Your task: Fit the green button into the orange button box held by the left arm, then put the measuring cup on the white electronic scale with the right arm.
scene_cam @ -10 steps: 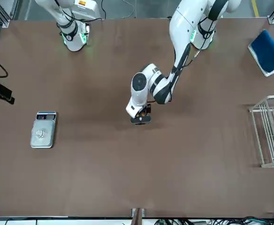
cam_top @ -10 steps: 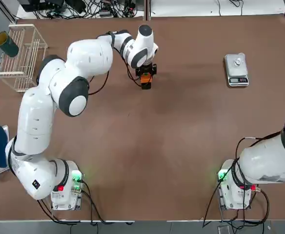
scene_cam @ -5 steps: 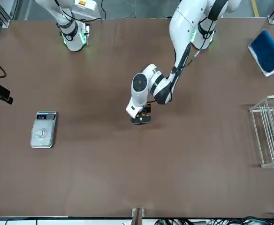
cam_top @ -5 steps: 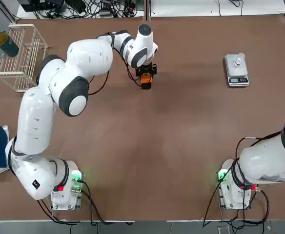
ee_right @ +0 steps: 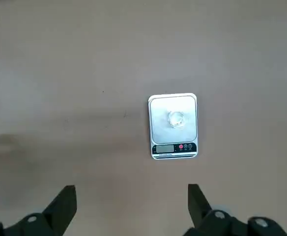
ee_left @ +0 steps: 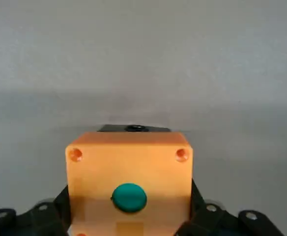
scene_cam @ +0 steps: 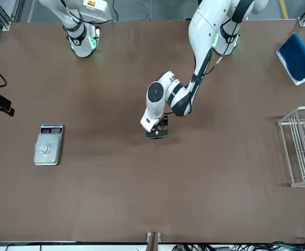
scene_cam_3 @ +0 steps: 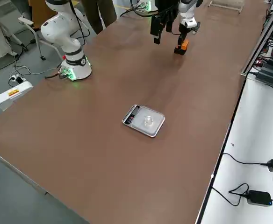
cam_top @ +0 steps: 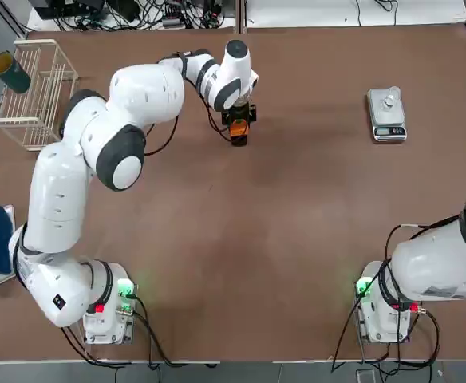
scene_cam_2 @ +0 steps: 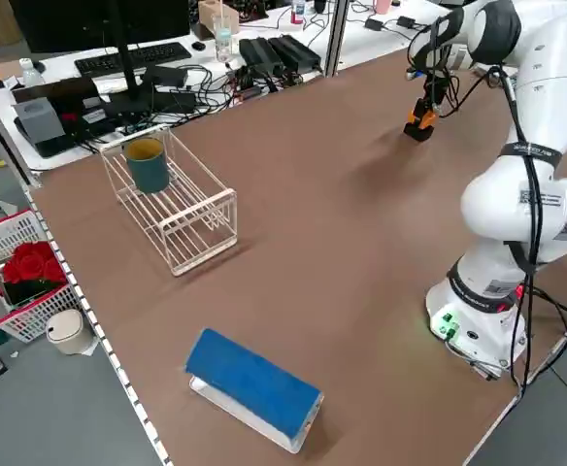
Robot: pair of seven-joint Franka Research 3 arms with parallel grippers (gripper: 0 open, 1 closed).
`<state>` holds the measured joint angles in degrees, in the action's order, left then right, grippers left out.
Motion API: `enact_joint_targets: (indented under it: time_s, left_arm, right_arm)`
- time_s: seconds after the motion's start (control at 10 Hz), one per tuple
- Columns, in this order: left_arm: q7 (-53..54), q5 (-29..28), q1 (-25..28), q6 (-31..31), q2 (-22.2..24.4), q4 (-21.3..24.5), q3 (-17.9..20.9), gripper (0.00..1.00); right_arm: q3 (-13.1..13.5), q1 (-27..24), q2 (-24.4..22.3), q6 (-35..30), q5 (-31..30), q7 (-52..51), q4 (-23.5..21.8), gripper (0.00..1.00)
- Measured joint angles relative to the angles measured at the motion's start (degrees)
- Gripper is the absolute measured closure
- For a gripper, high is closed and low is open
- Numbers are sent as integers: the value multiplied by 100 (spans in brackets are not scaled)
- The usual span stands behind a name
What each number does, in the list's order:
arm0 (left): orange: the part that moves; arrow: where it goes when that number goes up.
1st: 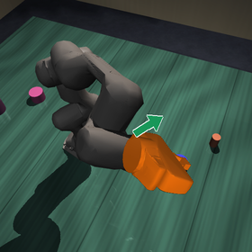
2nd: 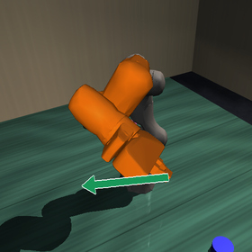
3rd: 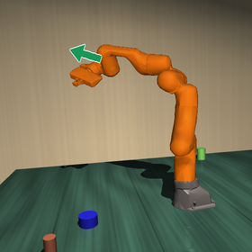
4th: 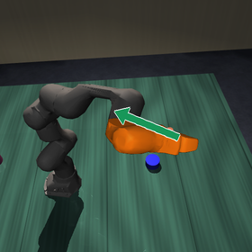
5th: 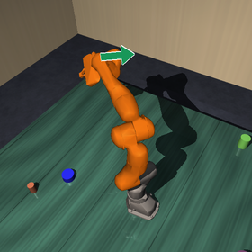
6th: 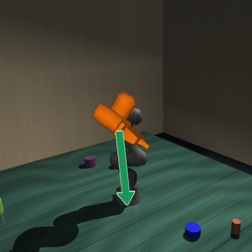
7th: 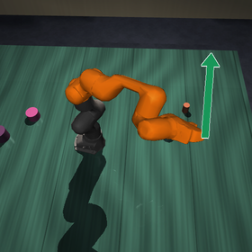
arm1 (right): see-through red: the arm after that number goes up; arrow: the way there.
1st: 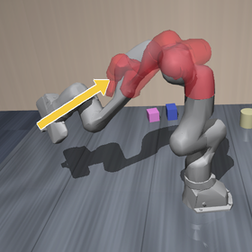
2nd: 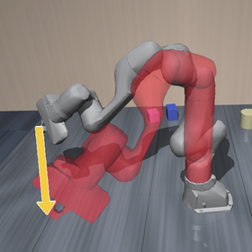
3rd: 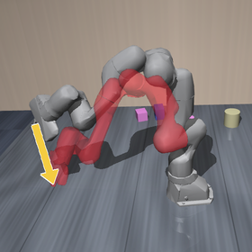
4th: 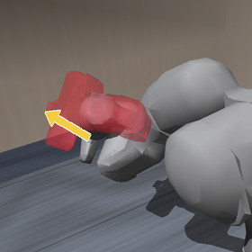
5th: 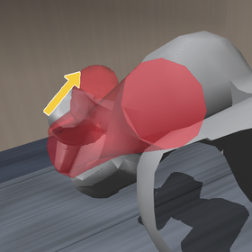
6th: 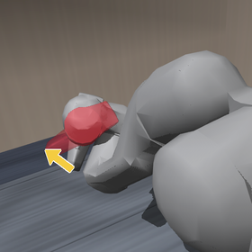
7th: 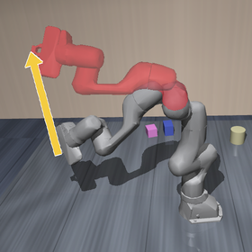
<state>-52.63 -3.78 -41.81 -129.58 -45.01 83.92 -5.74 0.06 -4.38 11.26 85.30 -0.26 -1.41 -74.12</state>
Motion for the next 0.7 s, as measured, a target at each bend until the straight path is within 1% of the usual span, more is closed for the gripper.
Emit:
enact_joint_targets:
  time_s: [0.2, 0.4, 0.5, 0.7]
  left_arm:
    - [0, 0, 0, 0, 0, 0, 0, 13]
    - [0, 0, 0, 0, -2, 0, 0, 11]
    - [0, 0, 0, 0, -5, 1, 0, 7]
    - [0, 0, 0, 0, -13, 1, 0, 6]
  right_arm:
    - [0, 0, 0, -6, 0, 2, 0, 0]
    - [0, 0, 0, -8, 0, 2, -2, 0]
    - [0, 0, 0, -8, 0, 2, -2, 0]
    - [0, 0, 0, -5, 0, 3, -2, 0]
